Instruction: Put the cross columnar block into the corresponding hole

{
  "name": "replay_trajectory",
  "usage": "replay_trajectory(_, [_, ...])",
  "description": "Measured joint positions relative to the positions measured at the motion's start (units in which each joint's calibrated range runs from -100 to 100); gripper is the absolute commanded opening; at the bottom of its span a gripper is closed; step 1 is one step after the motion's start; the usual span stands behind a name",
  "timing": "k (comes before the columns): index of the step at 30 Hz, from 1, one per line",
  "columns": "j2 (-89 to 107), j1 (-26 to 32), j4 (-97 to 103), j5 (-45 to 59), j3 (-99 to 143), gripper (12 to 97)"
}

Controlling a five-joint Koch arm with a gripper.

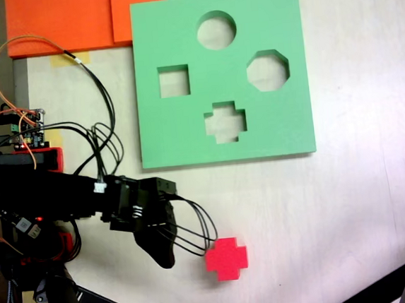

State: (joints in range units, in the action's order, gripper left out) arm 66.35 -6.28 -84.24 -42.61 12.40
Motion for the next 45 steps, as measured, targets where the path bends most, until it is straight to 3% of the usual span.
replay_trajectory(22, [-47.3,-3.5,-0.3,2.6,-23.9,80.1])
replay_trajectory(45, [-62.0,-6.1,-0.3,4.4,-26.4,79.5])
